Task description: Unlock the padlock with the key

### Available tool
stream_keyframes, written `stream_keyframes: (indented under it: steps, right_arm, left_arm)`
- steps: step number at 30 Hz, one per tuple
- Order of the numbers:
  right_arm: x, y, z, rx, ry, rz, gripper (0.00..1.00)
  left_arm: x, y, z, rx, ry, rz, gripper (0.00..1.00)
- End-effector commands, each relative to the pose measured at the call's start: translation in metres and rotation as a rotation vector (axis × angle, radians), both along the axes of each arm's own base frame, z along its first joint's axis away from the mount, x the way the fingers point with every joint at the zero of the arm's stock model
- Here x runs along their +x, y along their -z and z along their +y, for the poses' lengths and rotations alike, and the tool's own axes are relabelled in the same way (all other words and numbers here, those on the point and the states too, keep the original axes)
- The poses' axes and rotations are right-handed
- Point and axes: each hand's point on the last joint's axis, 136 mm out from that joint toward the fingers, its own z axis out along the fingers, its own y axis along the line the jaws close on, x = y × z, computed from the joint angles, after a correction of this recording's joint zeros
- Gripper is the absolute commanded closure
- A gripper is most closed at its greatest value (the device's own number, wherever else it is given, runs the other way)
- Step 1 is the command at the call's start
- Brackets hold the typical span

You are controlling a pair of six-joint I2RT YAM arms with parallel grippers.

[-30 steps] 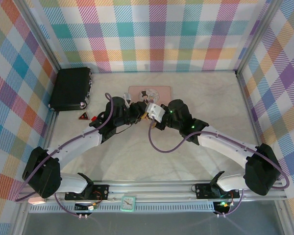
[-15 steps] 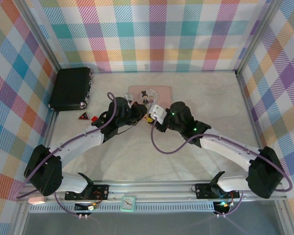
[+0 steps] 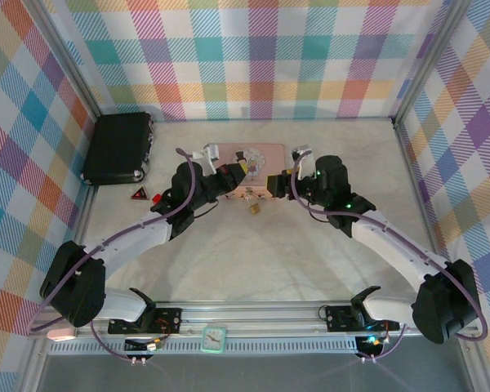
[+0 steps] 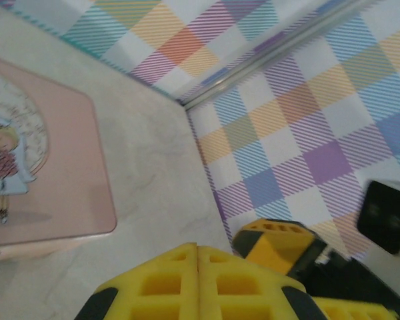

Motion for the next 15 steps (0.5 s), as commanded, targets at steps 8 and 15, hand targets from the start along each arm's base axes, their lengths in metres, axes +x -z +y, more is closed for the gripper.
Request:
stream_keyframes:
  steps: [8,15]
  right_arm:
    - [-0.036,-0.062,0.041,0.454,-0.274,0.076,0.43]
    - [-0.033,-0.055,0.047,0.509,-0.31,0.068,0.52]
  left_arm:
    - [-0.017,-0.049,-0.007,-0.11,0.112,-0.315,1.0]
    - [-0.023,-0.053,-0.011,-0.146,0.146,-0.312,1.0]
